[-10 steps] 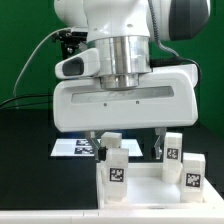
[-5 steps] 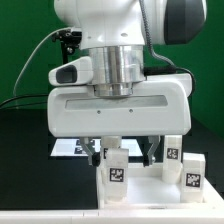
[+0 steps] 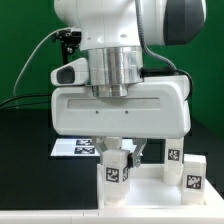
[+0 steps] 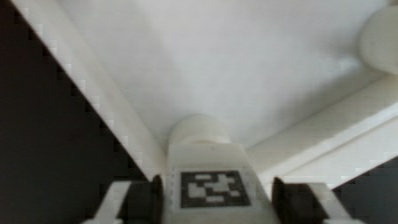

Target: Assemble square table

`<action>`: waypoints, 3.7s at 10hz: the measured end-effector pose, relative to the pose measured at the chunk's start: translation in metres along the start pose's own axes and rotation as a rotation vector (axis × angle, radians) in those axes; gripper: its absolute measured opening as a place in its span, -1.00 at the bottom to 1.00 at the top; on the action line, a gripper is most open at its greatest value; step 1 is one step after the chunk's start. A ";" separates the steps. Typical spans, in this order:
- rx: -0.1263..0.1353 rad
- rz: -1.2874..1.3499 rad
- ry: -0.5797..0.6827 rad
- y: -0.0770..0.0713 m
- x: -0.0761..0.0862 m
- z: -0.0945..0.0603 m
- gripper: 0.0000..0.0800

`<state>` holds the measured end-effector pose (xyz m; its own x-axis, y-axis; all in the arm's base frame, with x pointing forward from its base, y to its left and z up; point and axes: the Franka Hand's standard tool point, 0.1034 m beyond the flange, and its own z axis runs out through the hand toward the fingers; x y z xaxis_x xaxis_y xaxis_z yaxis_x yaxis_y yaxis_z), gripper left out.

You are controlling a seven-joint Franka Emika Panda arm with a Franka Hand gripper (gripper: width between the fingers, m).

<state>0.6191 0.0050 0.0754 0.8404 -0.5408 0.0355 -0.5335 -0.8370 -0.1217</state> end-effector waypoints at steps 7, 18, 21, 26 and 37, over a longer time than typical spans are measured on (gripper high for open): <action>0.047 0.891 -0.049 -0.011 0.007 0.003 -0.29; -0.017 -0.309 0.000 -0.003 0.021 -0.005 0.62; -0.028 -0.348 -0.008 -0.003 0.020 -0.004 0.39; -0.027 0.074 0.004 -0.002 0.021 -0.005 -0.29; -0.014 0.296 0.011 -0.006 0.014 -0.003 0.46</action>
Offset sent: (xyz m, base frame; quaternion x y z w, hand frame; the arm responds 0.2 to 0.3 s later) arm 0.0249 -0.0028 -0.0025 -0.0509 -0.0408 0.3627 0.9296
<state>0.6335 0.0020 0.0795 0.6466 -0.7628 0.0116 -0.7569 -0.6434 -0.1151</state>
